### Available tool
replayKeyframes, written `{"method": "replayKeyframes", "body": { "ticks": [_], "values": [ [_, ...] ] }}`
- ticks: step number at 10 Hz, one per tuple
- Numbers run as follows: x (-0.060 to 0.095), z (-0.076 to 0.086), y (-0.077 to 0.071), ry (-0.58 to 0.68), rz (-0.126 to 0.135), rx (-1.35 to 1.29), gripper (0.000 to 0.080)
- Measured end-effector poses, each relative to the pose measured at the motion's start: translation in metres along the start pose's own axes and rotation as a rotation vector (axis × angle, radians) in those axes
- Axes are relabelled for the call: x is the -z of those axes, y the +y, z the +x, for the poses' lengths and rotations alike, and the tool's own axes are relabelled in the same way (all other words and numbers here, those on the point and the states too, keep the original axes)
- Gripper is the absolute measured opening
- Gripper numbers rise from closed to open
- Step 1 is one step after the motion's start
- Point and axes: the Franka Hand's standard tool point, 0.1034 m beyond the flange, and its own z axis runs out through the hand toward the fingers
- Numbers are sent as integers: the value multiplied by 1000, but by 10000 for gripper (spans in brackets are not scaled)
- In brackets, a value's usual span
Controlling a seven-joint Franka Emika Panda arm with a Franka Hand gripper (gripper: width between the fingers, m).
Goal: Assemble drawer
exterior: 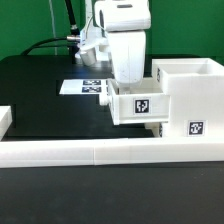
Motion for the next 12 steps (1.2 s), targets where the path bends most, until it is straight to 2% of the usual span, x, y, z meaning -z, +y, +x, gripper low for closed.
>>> {"method": "replayKeyframes", "body": {
  "ticks": [6, 9, 12],
  "values": [
    [1, 11, 4, -1, 4, -58, 41],
    [0, 15, 3, -6, 24, -80, 41],
    [0, 14, 3, -6, 24, -83, 41]
  ]
}}
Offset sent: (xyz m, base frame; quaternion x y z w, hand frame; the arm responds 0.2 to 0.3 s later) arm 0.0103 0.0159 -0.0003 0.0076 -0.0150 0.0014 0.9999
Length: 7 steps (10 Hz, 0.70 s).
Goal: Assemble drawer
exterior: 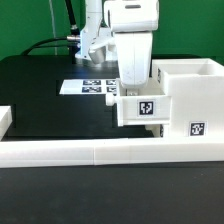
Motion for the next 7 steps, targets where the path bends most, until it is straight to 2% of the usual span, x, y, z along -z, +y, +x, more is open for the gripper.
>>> {"method": "replayKeyframes", "body": {
  "ticks": [3, 4, 7],
  "values": [
    [0, 0, 0, 0, 0, 1, 41],
    [0, -4, 2, 2, -19, 54, 41],
    [0, -2, 4, -16, -8, 96, 41]
  ]
}}
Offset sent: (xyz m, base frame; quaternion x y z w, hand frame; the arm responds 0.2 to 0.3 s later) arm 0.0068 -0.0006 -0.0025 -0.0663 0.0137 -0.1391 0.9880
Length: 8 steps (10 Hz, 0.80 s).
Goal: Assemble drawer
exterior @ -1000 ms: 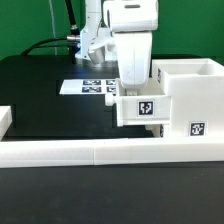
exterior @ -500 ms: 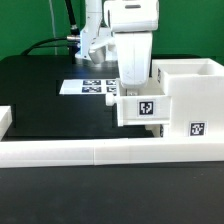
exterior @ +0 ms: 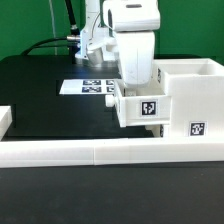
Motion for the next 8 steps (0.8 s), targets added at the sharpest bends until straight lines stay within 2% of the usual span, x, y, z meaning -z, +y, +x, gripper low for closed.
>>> {"method": "replayKeyframes", "body": {
  "ticks": [6, 7, 8],
  "values": [
    [-1, 6, -3, -7, 21, -84, 41],
    [-1, 6, -3, -7, 22, -84, 129],
    [-1, 6, -3, -7, 22, -84, 129]
  ]
}}
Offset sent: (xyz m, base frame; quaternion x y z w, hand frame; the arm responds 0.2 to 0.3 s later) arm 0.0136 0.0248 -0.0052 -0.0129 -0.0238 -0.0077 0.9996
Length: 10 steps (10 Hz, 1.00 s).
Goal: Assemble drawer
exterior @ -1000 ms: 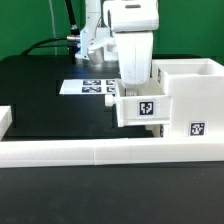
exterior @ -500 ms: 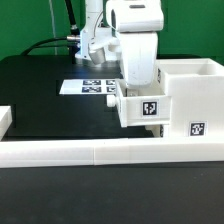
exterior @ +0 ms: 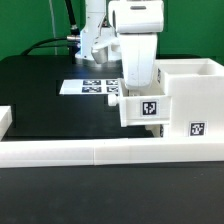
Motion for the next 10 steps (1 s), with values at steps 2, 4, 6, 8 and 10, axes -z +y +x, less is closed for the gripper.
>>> {"method": "replayKeyframes", "body": {
  "ticks": [2, 4, 6, 8, 10],
  "values": [
    [1, 1, 0, 0, -2, 1, 332],
    [2, 4, 1, 1, -3, 6, 615],
    [12, 4, 1, -6, -2, 8, 642],
    [33, 0, 6, -19, -18, 6, 648],
    [61, -10, 11, -40, -37, -3, 649]
  ]
}}
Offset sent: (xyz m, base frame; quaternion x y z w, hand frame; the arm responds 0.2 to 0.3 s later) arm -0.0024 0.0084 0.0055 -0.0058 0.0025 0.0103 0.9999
